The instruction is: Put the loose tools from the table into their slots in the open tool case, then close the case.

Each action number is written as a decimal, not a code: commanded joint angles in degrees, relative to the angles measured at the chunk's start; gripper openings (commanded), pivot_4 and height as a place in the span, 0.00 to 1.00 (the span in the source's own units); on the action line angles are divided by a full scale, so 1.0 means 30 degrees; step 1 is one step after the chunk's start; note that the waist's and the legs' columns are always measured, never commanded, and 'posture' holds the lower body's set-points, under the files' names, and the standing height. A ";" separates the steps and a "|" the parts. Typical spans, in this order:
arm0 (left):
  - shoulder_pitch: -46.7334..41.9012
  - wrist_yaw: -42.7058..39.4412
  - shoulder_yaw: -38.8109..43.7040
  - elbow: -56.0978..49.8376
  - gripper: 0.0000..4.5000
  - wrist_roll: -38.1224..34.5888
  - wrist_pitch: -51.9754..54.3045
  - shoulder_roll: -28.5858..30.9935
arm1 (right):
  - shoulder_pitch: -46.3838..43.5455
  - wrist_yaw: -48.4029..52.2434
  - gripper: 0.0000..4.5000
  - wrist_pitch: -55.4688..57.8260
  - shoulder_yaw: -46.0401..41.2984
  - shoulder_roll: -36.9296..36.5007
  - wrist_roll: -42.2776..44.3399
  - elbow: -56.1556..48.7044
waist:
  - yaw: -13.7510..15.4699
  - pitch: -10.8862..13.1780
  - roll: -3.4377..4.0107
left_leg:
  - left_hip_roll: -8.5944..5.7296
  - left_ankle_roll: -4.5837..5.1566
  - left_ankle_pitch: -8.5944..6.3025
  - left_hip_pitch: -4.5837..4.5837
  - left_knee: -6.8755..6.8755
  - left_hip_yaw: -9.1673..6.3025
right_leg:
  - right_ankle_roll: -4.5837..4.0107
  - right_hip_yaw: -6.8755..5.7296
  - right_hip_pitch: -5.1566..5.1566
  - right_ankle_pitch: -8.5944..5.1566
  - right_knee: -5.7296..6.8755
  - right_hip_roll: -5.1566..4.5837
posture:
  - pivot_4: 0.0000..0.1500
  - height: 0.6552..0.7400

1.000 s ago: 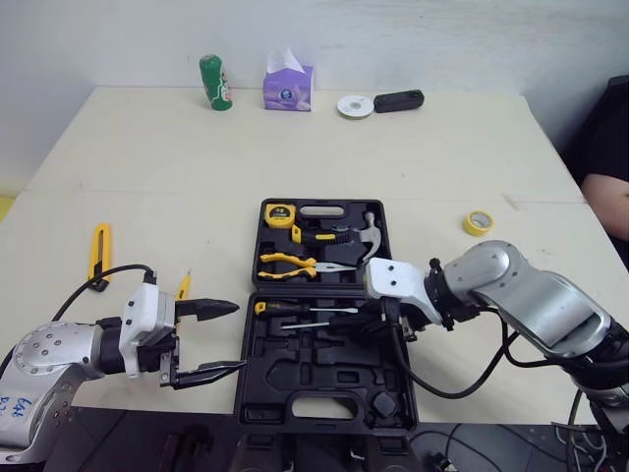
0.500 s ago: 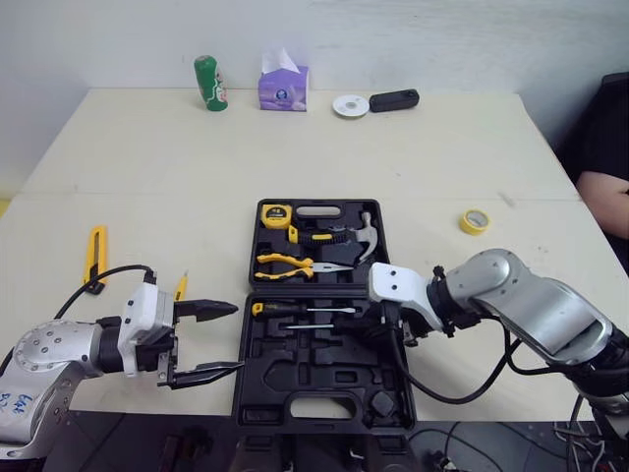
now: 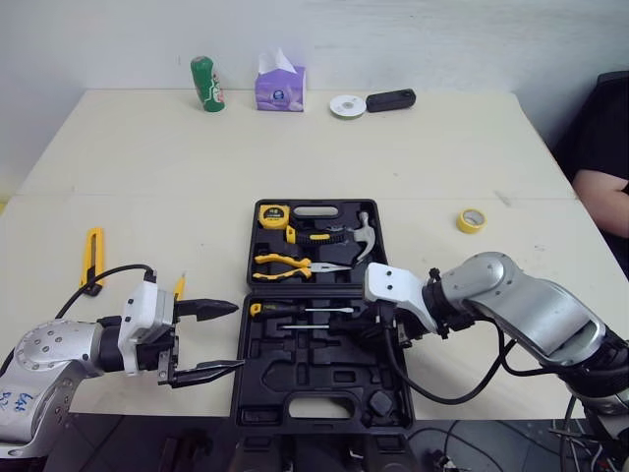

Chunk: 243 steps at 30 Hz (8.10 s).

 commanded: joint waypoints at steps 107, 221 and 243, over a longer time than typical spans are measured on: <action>-0.1251 0.1642 -0.0134 0.1853 1.00 0.2109 -0.2018 -0.0836 | 0.5112 0.2439 0.01 -1.6786 -0.3857 0.5790 -0.2146 0.9308 | 0.0052 -0.0183 -0.0187 | 0.0004 -0.0008 -0.0006 0.0101 0.0004 0.0004 | -0.0018 0.0000 0.0091 -0.0001 0.0034 0.0006 | 1.00 1.00; -0.2559 2.2067 0.3442 -0.7178 1.00 0.1514 2.2578 -0.5642 | 0.4647 0.5686 0.99 -1.8769 -1.0789 0.4283 0.6016 0.6074 | 0.0518 -0.0068 -0.0118 | -0.0012 -0.0016 0.0027 0.0096 0.0043 0.0024 | -0.0020 0.0029 0.0058 -0.0002 0.0113 0.0007 | 1.00 1.00; -0.2230 2.0196 0.2951 -0.5184 0.34 0.3070 2.1433 -0.6088 | 0.5066 0.5059 1.00 -1.8960 -1.0768 0.4115 0.5461 0.5800 | 0.0545 -0.0083 -0.0095 | -0.0010 -0.0030 0.0035 0.0113 0.0037 0.0023 | -0.0020 0.0027 0.0064 -0.0002 0.0125 -0.0004 | 1.00 1.00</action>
